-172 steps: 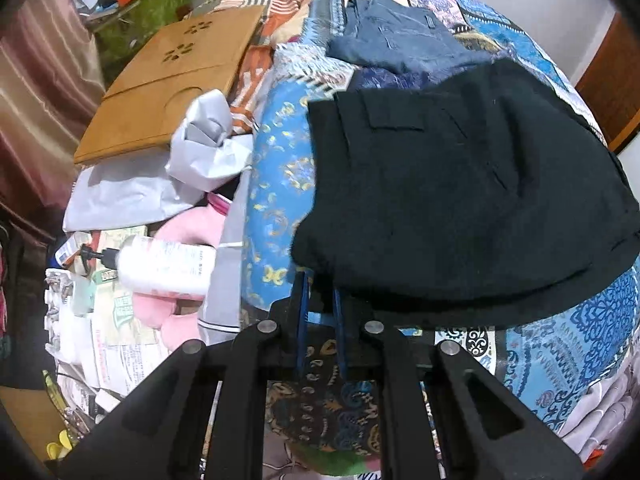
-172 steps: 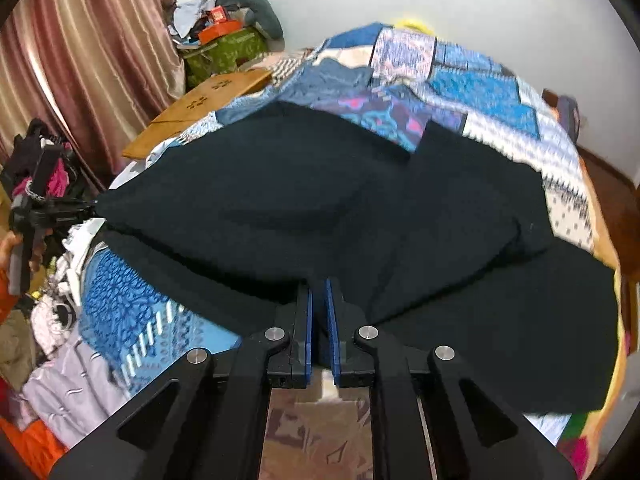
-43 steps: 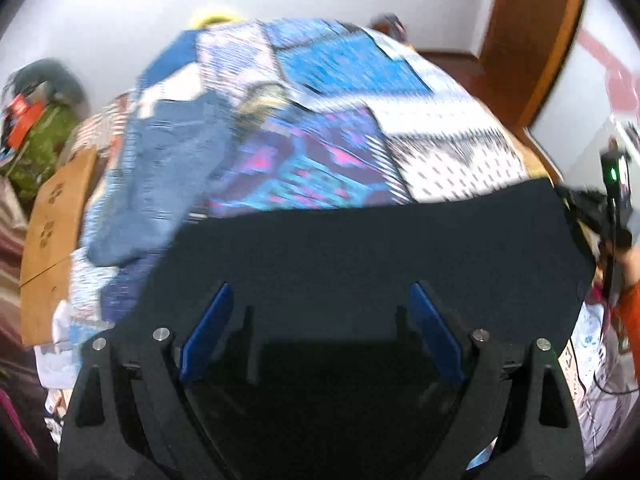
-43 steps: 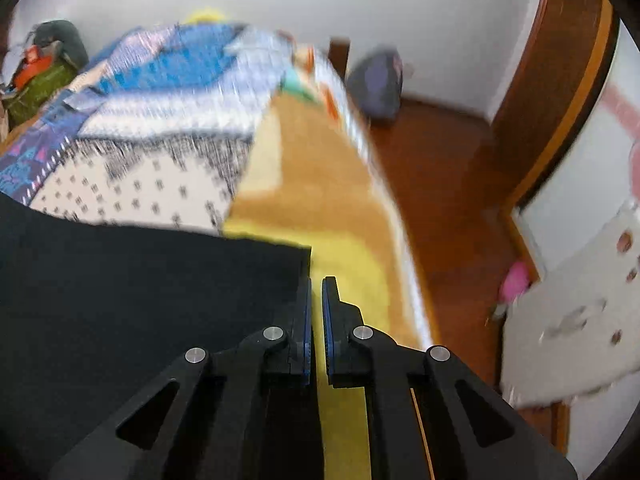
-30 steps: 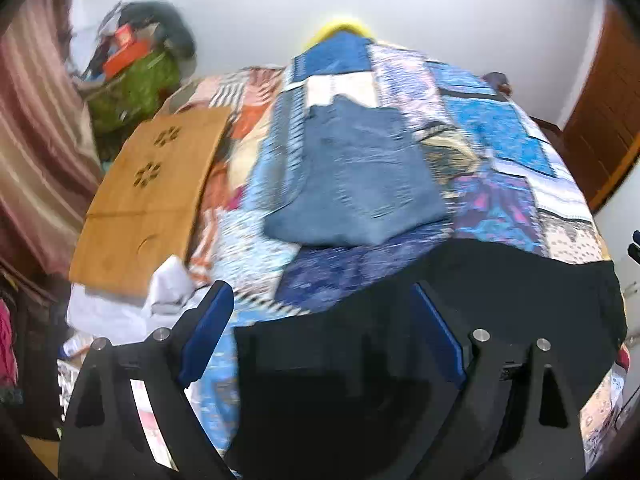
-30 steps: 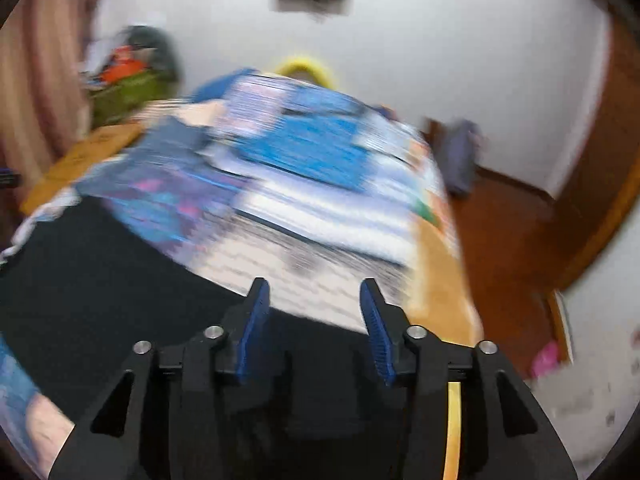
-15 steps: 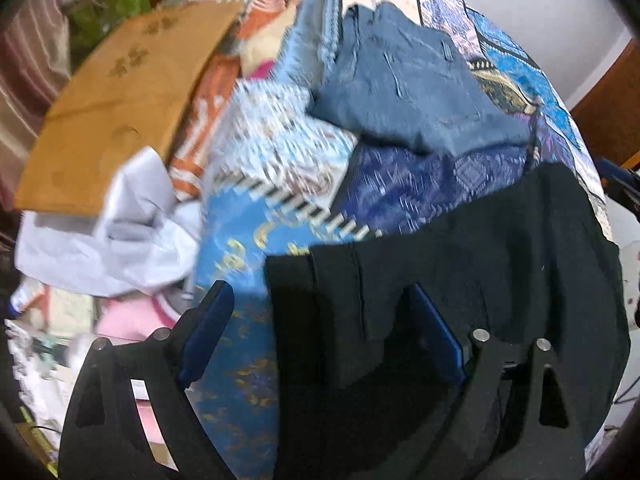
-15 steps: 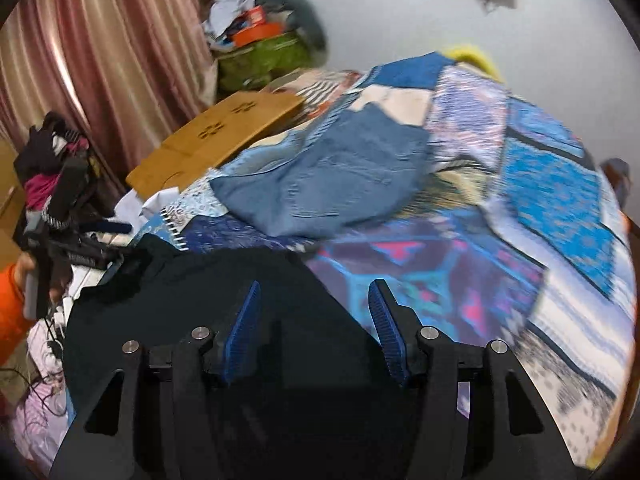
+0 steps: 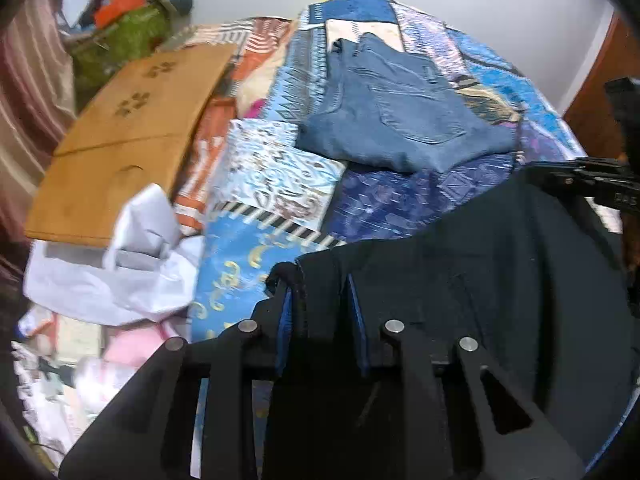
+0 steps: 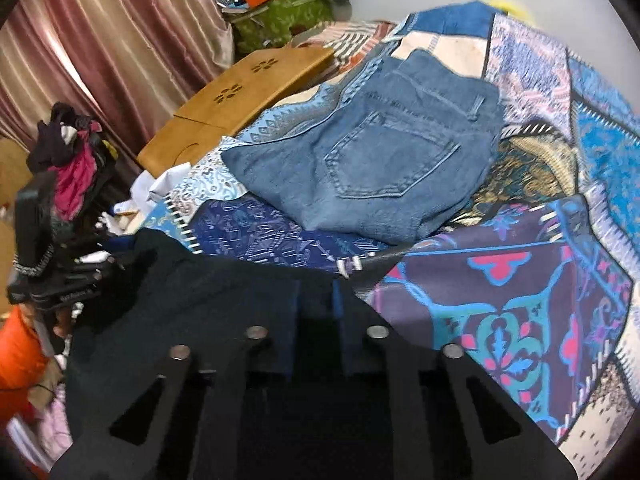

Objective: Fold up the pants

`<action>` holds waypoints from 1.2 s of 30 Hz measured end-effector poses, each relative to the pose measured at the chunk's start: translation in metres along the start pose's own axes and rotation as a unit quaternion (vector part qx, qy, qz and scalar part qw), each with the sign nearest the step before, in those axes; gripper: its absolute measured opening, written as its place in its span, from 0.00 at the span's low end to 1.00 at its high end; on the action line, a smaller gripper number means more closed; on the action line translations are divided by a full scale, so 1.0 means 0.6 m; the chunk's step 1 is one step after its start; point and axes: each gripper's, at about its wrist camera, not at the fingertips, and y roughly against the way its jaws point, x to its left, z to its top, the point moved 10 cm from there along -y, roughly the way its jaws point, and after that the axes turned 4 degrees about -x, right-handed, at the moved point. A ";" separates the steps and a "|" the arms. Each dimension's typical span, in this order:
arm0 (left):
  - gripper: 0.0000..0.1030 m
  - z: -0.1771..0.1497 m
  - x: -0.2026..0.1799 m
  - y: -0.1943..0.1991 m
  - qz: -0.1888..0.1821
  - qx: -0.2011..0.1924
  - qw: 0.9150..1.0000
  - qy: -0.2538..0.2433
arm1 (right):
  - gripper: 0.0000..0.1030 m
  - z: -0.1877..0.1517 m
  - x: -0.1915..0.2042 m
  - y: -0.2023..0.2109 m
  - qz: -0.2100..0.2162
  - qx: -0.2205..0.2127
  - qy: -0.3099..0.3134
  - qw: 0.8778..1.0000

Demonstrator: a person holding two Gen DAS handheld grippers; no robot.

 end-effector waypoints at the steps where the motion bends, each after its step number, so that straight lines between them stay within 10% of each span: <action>1: 0.26 0.002 0.004 -0.001 0.012 -0.002 1.000 -0.003 | 0.09 0.000 -0.002 0.001 -0.007 -0.005 0.002 1.000; 8: 0.41 0.020 0.028 0.010 0.089 0.006 0.995 -0.037 | 0.17 0.002 0.006 0.018 -0.112 0.005 0.082 0.990; 12: 0.55 0.019 0.016 0.070 0.067 -0.010 0.996 -0.050 | 0.53 0.001 0.016 0.089 -0.106 -0.016 0.068 0.992; 23: 0.63 -0.096 -0.144 0.183 -0.036 -0.018 0.992 -0.122 | 0.54 -0.134 0.092 0.217 -0.099 -0.047 0.069 0.992; 36: 0.54 -0.153 -0.185 0.223 -0.053 -0.036 0.990 -0.128 | 0.53 -0.234 0.171 0.180 -0.078 -0.019 0.125 0.989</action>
